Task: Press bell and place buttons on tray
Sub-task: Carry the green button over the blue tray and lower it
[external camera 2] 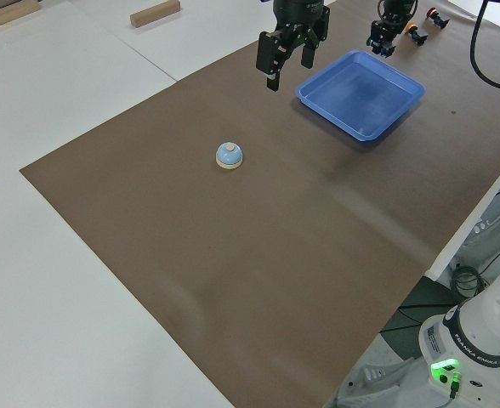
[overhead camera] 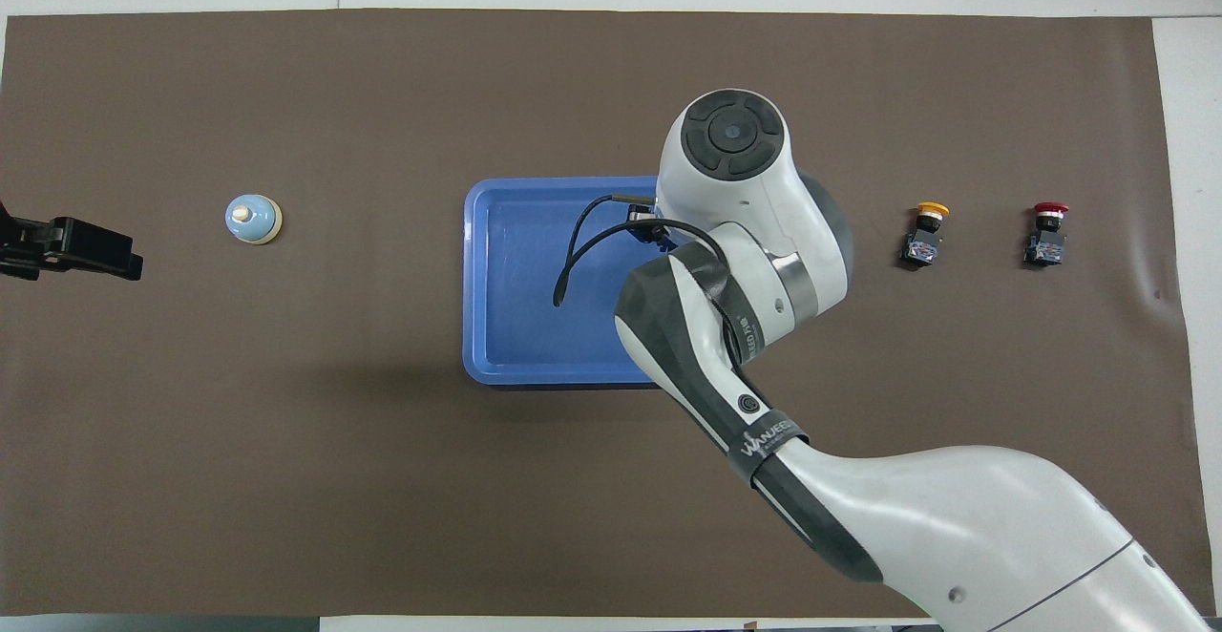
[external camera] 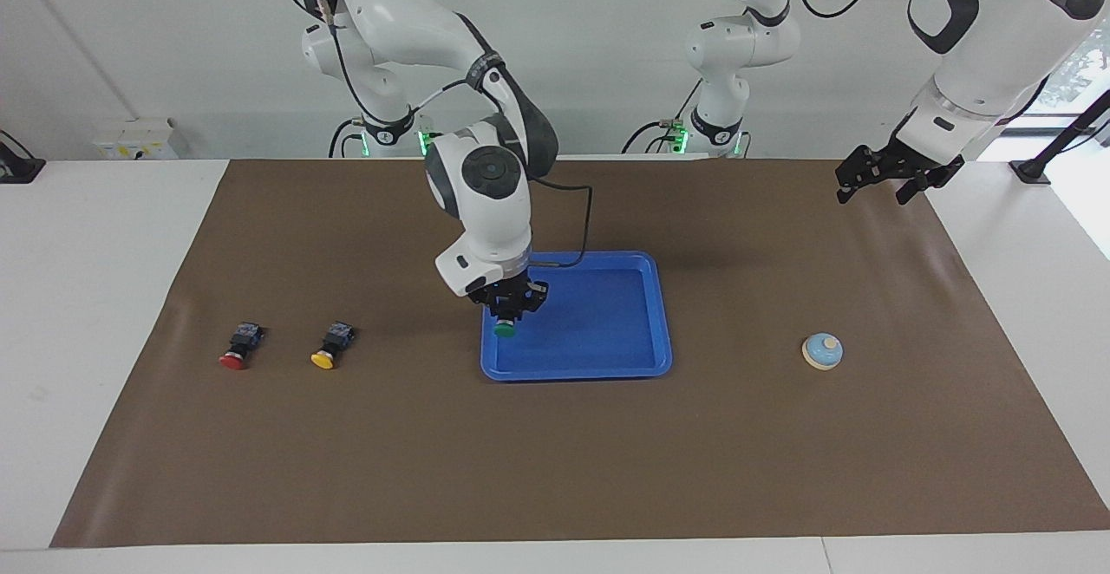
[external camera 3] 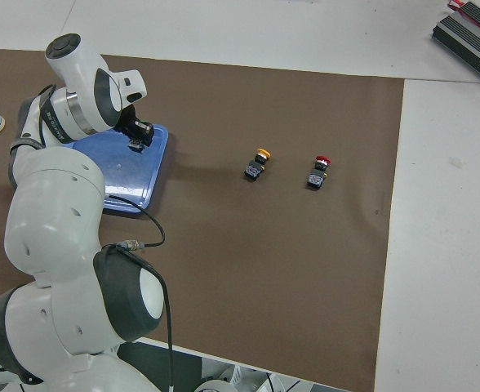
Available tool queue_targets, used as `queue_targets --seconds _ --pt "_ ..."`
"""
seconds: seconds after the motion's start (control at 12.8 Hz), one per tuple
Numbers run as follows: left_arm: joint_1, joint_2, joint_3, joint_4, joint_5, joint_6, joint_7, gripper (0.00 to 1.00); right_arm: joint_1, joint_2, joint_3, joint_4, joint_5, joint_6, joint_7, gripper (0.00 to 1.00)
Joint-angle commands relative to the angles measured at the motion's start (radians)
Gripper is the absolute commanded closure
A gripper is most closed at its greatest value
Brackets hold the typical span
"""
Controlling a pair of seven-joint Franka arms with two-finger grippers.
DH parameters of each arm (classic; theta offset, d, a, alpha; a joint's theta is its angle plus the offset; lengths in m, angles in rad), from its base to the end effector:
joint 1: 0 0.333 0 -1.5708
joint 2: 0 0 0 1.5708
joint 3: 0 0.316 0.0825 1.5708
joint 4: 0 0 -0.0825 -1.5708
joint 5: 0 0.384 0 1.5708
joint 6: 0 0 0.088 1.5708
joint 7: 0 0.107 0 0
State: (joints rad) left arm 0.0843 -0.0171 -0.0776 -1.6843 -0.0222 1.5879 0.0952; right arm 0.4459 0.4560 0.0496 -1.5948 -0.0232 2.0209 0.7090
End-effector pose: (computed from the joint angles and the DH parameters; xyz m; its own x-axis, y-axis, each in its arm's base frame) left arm 0.5465 0.0010 0.5819 0.9932 -0.0879 -0.0769 -0.0859 -0.9959 0.0282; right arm 0.5979 0.3169 0.3670 0.9782 -0.2065 -0.0230 -0.2061 -0.9784 0.0181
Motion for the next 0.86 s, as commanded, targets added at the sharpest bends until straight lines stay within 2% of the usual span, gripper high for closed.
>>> queue_targets --seconds 0.0,0.39,0.55,0.63,0.71,0.78 --pt "0.002 -0.02 0.004 -0.015 -0.01 0.003 0.009 0.0 0.007 -0.028 0.001 -0.13 0.003 0.126 0.038 1.0" --pt "0.002 -0.02 0.004 -0.015 -0.01 0.003 0.009 0.0 0.046 -0.031 0.0 -0.244 0.003 0.261 0.066 1.0" --pt "0.002 -0.02 0.004 -0.015 -0.01 0.003 0.009 0.0 0.046 -0.033 0.001 -0.249 0.003 0.266 0.072 1.0" --pt "0.002 -0.02 0.004 -0.014 -0.01 0.003 0.011 0.0 0.046 -0.033 0.0 -0.249 0.003 0.271 0.093 0.53" --pt "0.0 -0.02 0.004 -0.015 -0.01 0.003 0.011 0.0 0.046 -0.031 0.0 -0.241 0.003 0.268 0.107 0.01" --pt "0.0 -0.02 0.004 -0.015 -0.01 0.003 0.011 0.0 0.046 -0.033 0.0 -0.235 0.003 0.254 0.11 0.0"
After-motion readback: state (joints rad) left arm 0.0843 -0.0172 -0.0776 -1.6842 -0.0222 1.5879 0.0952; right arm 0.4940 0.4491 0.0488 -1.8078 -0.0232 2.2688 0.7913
